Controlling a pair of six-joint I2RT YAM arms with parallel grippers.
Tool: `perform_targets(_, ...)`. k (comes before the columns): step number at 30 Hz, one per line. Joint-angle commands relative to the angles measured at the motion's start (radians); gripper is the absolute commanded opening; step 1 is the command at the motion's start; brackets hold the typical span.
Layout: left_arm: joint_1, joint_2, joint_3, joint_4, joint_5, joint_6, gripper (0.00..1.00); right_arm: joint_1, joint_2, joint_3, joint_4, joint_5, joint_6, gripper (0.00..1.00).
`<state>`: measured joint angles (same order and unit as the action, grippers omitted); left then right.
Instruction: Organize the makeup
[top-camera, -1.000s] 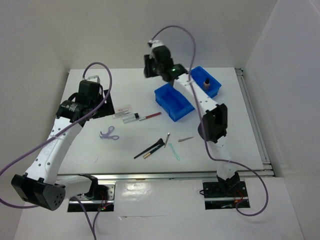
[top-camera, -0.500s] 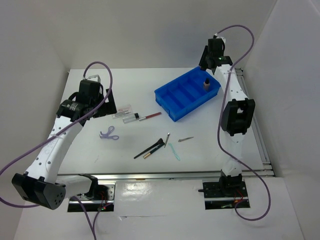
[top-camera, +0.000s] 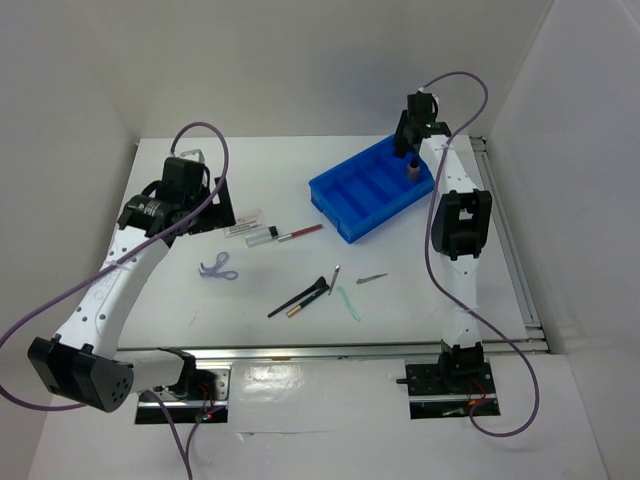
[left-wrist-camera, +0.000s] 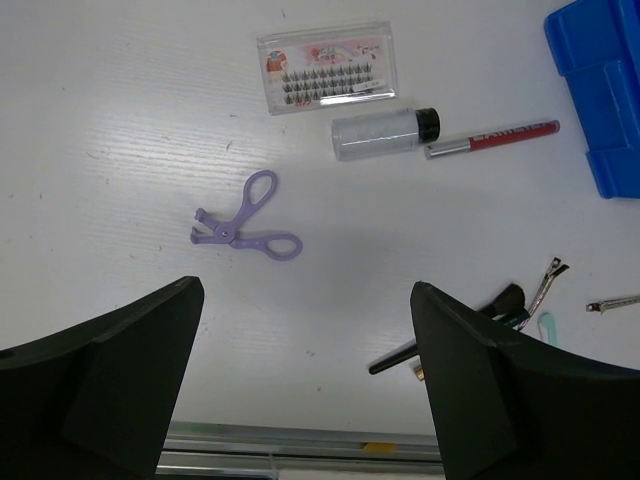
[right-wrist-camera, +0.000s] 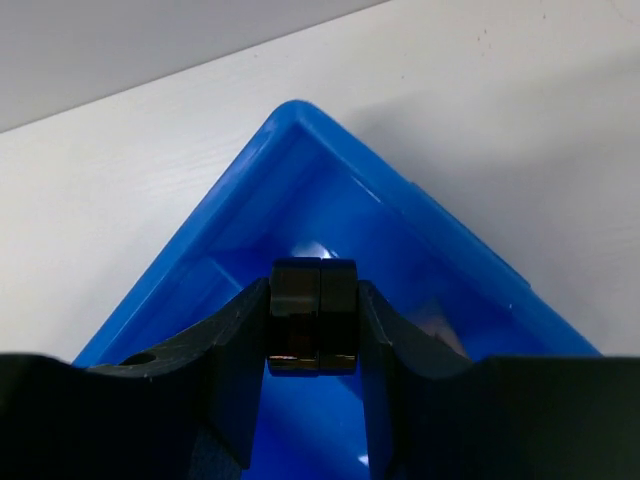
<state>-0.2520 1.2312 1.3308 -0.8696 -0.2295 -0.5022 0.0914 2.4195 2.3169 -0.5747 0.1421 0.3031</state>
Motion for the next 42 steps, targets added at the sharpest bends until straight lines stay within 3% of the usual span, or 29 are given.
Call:
perform_targets(1,0.005,0.004,0.044,0.003,0.007,-0.007,0.99,-0.015,0.027,0.079,0.045,0.008,0.004,0.31)
perform_targets(3,0.005,0.004,0.044,0.003,0.007,-0.007,0.99,-0.015,0.05,0.104,0.045,-0.001,0.004,0.43)
perform_targets(4,0.005,0.004,0.044,0.003,0.007,-0.007,0.99,-0.015,0.05,0.104,0.045,-0.01,0.004,0.65)
perform_targets(5,0.005,0.004,0.044,0.003,0.007,-0.007,0.99,-0.015,0.05,0.104,0.045,-0.01,0.004,0.76)
perform_targets(8,0.005,0.014,0.044,-0.017,0.007,-0.007,0.99,-0.015,0.037,0.104,0.055,-0.032,0.004,0.89)
perform_targets(11,0.005,0.014,0.053,-0.017,0.007,-0.016,0.99,-0.015,-0.04,0.104,0.067,-0.042,-0.005,0.87)
perform_targets(16,0.005,-0.004,0.064,-0.017,-0.005,-0.016,0.99,0.097,-0.195,0.023,0.087,-0.009,-0.077,0.53)
perform_targets(19,0.005,-0.016,0.064,-0.017,-0.014,-0.016,0.99,0.186,-0.295,-0.1,0.096,-0.027,-0.09,0.52)
perform_targets(24,0.014,-0.038,0.084,-0.04,-0.036,-0.056,0.99,0.427,-0.31,-0.24,0.066,-0.148,-0.099,0.85)
perform_targets(26,0.014,-0.051,0.084,-0.04,-0.06,-0.084,0.97,0.519,-0.289,-0.266,0.065,-0.19,-0.125,0.92)
perform_targets(33,0.023,-0.093,0.127,-0.117,-0.22,-0.151,0.97,0.645,-0.106,-0.065,-0.128,-0.213,-0.063,0.96)
perform_targets(37,0.023,-0.163,0.097,-0.079,-0.229,-0.164,0.96,0.691,-0.096,-0.112,-0.125,-0.184,-0.036,0.92)
perform_targets(42,0.023,-0.173,0.074,-0.068,-0.214,-0.154,0.96,0.691,-0.053,-0.048,-0.181,-0.174,0.002,0.96)
